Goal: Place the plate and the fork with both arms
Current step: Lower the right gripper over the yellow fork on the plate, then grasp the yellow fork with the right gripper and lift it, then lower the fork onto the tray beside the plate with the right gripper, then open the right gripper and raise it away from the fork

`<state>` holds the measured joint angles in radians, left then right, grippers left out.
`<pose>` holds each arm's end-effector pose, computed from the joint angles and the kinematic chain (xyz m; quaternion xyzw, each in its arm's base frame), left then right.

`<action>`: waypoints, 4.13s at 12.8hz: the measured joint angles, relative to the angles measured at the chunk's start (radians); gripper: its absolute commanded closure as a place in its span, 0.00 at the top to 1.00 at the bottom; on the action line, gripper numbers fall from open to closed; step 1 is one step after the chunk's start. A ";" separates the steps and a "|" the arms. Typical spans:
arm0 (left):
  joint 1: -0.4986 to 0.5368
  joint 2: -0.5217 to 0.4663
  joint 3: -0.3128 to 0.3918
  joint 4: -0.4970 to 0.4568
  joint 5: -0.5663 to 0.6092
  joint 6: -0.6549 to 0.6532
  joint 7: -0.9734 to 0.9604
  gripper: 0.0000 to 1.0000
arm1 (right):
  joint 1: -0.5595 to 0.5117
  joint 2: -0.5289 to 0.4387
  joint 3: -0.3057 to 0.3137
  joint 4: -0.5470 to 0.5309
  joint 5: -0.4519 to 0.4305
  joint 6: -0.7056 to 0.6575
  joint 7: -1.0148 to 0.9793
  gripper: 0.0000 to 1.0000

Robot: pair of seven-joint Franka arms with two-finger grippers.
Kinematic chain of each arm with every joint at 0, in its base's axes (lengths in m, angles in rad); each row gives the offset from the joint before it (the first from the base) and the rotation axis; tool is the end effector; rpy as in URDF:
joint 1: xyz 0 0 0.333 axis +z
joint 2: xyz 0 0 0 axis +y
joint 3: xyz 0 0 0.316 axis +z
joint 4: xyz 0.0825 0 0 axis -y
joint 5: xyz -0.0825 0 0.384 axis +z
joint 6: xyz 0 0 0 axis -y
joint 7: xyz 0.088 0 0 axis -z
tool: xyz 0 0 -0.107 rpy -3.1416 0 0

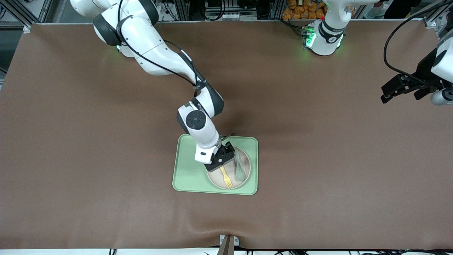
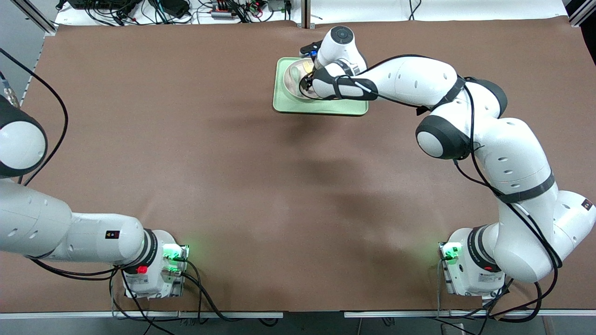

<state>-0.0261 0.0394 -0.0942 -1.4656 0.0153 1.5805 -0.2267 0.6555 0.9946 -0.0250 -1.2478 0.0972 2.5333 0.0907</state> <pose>0.5646 -0.0654 0.6531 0.9978 0.0535 0.0383 0.0008 0.6247 0.4617 0.1845 -0.9605 -0.2364 -0.1274 0.0734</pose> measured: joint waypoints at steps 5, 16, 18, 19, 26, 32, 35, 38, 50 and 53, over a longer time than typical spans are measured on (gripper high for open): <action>0.000 0.000 0.000 0.000 0.000 0.000 0.000 1.00 | -0.006 0.002 -0.007 0.002 0.000 0.002 0.000 0.00; 0.000 0.000 0.006 0.000 0.000 0.002 0.000 1.00 | -0.007 -0.076 -0.013 0.006 0.002 0.001 0.085 0.00; 0.001 0.000 0.006 0.000 0.000 0.002 0.000 1.00 | -0.018 -0.129 -0.044 0.006 0.002 -0.057 0.093 0.00; 0.001 0.000 0.006 0.000 0.000 0.002 0.000 1.00 | -0.036 -0.158 -0.056 0.006 0.002 -0.103 0.093 0.00; 0.002 0.000 0.009 -0.001 0.000 0.003 0.000 1.00 | -0.192 -0.344 -0.065 -0.207 0.006 -0.236 0.160 0.00; 0.002 0.001 0.010 -0.004 0.000 0.003 0.000 1.00 | -0.169 -0.343 -0.043 -0.381 0.016 -0.163 0.437 0.00; 0.002 0.002 0.010 -0.004 0.000 0.003 0.000 1.00 | -0.138 -0.317 -0.040 -0.422 0.094 -0.117 0.472 0.00; 0.013 0.002 0.012 -0.004 0.000 0.003 0.001 1.00 | -0.131 -0.306 -0.036 -0.423 0.117 -0.105 0.472 0.00; 0.014 0.003 0.012 -0.006 0.000 0.003 0.001 1.00 | -0.191 -0.355 -0.052 -0.402 0.117 -0.140 0.360 1.00; 0.014 0.003 0.012 -0.007 0.000 0.003 0.001 1.00 | -0.295 -0.463 -0.059 -0.396 0.117 -0.295 0.268 1.00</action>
<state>-0.0121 0.0423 -0.0826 -1.4728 0.0153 1.5832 -0.2260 0.3607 0.5313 -0.0836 -1.6441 0.2146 2.2383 0.3587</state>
